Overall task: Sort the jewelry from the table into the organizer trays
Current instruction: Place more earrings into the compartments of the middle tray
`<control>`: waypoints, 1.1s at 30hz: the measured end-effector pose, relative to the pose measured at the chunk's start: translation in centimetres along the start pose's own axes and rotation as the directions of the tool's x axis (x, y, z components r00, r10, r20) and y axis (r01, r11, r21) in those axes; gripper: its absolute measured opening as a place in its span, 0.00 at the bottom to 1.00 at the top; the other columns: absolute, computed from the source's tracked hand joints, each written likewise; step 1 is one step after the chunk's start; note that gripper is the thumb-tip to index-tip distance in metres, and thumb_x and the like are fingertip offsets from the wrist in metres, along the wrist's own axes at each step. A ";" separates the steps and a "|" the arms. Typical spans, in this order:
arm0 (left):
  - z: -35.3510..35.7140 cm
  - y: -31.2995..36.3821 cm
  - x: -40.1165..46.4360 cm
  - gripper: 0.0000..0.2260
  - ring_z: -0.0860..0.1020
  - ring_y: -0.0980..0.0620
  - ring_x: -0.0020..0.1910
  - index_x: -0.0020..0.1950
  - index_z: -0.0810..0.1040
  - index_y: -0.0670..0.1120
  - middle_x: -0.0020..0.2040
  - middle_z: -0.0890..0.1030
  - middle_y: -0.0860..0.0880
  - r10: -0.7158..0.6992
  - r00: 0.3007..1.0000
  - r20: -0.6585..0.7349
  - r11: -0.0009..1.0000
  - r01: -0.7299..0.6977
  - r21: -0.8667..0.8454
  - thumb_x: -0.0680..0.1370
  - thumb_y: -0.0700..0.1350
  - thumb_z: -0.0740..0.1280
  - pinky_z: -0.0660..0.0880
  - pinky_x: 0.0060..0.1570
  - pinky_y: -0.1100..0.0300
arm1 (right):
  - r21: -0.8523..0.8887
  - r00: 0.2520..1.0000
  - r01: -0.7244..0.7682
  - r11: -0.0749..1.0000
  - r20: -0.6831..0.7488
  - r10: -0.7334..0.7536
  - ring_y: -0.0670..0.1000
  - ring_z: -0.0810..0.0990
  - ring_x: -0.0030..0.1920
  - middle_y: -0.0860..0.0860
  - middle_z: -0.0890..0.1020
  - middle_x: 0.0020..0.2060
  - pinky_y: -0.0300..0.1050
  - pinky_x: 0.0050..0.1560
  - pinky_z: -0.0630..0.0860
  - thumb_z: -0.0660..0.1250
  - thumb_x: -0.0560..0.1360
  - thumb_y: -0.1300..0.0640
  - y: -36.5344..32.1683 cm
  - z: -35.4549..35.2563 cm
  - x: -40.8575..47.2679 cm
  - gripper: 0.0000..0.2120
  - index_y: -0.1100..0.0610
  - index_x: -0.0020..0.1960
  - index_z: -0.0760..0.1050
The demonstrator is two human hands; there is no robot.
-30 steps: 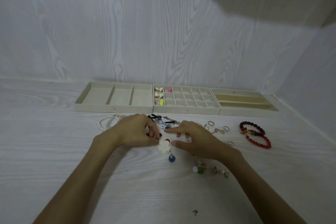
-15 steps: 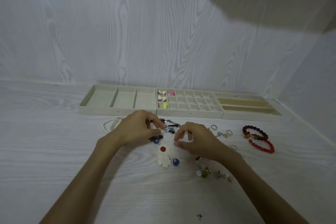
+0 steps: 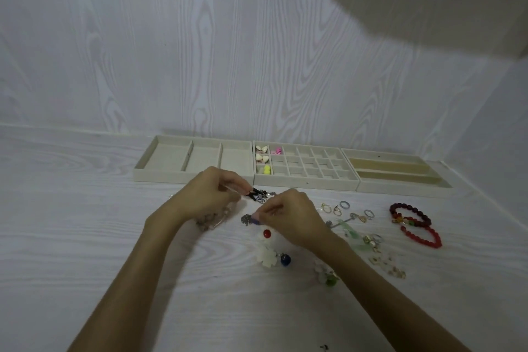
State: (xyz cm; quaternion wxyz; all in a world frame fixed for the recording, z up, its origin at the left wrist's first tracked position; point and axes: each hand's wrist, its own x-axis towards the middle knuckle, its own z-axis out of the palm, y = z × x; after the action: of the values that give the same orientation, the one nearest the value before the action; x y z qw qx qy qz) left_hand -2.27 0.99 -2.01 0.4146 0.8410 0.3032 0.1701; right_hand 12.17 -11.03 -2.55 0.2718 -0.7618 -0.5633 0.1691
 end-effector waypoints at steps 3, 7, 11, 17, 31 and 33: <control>0.2 1.2 -0.4 0.09 0.81 0.57 0.51 0.56 0.80 0.51 0.50 0.84 0.54 -0.043 0.990 0.133 0.978 0.069 -0.195 0.80 0.43 0.63 0.78 0.51 0.60 | 0.389 0.996 -0.081 0.918 0.006 0.086 0.38 0.80 0.35 0.43 0.83 0.34 0.30 0.37 0.74 0.68 0.75 0.56 0.0 -1.6 -0.4 0.07 0.55 0.50 0.83; 1.4 2.7 -0.6 0.13 0.82 0.58 0.49 0.57 0.79 0.50 0.51 0.84 0.52 -0.069 0.980 0.189 0.935 0.130 -0.330 0.82 0.51 0.56 0.77 0.45 0.66 | 0.712 0.978 -0.173 0.680 0.041 0.206 0.42 0.78 0.39 0.48 0.84 0.40 0.34 0.39 0.70 0.66 0.76 0.54 -0.1 -2.5 -0.9 0.07 0.53 0.50 0.82; 2.3 3.1 -0.6 0.13 0.81 0.62 0.48 0.56 0.80 0.51 0.50 0.84 0.56 -0.033 0.990 0.140 0.918 0.085 -0.388 0.81 0.52 0.57 0.77 0.44 0.70 | 0.831 0.956 -0.168 0.530 0.007 0.292 0.46 0.81 0.46 0.49 0.85 0.45 0.37 0.46 0.74 0.68 0.74 0.54 0.2 -3.4 -1.1 0.07 0.53 0.50 0.81; 2.9 4.5 0.0 0.09 0.83 0.59 0.47 0.54 0.83 0.48 0.46 0.85 0.53 0.082 0.988 -0.127 0.860 -0.135 -0.492 0.75 0.46 0.69 0.75 0.43 0.72 | 0.902 0.955 -0.139 0.410 0.012 0.295 0.44 0.83 0.42 0.52 0.86 0.44 0.34 0.40 0.75 0.67 0.75 0.58 0.1 -4.0 -0.9 0.07 0.56 0.52 0.80; 2.4 4.8 5.2 0.08 0.84 0.57 0.42 0.49 0.84 0.47 0.39 0.86 0.49 0.137 0.976 -0.168 0.935 -0.184 -0.304 0.71 0.46 0.74 0.79 0.47 0.65 | 0.887 0.977 -0.078 0.455 -0.024 0.213 0.47 0.84 0.48 0.53 0.85 0.47 0.38 0.50 0.76 0.70 0.73 0.54 1.1 -5.9 2.1 0.11 0.57 0.53 0.81; 1.3 4.8 7.0 0.10 0.82 0.60 0.41 0.53 0.83 0.46 0.40 0.85 0.47 0.142 0.988 -0.053 0.956 -0.151 -0.250 0.73 0.45 0.73 0.77 0.45 0.69 | 0.874 0.971 -0.076 0.479 -0.043 0.233 0.50 0.84 0.50 0.54 0.85 0.46 0.43 0.55 0.77 0.70 0.73 0.55 1.5 -6.3 3.9 0.11 0.59 0.53 0.80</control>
State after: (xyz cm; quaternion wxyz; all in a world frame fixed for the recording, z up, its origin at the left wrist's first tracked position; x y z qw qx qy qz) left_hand 5.50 2.44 1.31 0.4995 0.7982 0.2229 0.2523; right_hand 18.10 -9.01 1.70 0.6440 -0.5801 -0.3075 0.3928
